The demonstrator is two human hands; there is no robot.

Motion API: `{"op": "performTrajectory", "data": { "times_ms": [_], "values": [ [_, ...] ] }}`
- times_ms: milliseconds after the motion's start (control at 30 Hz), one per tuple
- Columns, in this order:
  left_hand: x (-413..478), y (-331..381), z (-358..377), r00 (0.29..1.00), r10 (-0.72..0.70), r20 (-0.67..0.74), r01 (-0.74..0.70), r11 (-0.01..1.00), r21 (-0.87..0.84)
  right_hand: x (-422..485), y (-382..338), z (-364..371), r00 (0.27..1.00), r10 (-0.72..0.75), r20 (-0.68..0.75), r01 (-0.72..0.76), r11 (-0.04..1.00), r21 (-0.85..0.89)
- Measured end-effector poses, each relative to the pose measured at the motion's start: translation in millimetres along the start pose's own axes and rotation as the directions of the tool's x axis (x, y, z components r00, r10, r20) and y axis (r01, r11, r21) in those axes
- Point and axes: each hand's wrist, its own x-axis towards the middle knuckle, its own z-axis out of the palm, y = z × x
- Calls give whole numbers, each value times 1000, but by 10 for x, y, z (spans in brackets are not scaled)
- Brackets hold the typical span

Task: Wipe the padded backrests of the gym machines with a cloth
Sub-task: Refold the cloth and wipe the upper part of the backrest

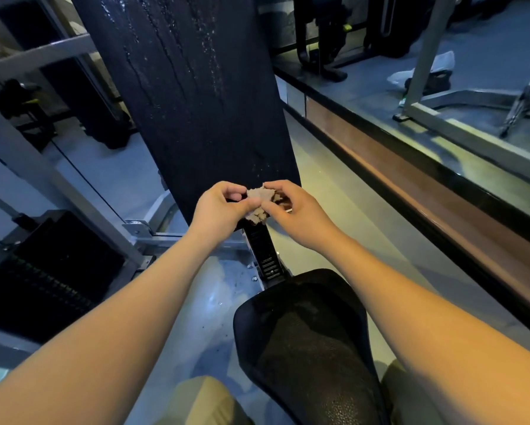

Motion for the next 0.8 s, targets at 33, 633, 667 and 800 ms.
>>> {"op": "performTrajectory", "data": {
  "times_ms": [33, 633, 667, 800],
  "values": [
    [-7, -12, -1, 1000, 4, 16, -3, 999, -44, 0, -10, 6, 1000, 2, 7, -2, 1000, 27],
    [1055, -303, -178, 441, 896, 49, -338, 115, 934, 939, 7, 198, 834, -360, -418, 220, 912, -345],
    [1073, -315, -171, 425, 904, 55, -327, 97, 940, 984, 44, 251, 815, -381, -436, 229, 904, -362],
    [1081, -307, -181, 398, 916, 46, -302, 83, 950, 938, 197, 438, 752, -473, -458, 255, 851, -460]
  ]
}}
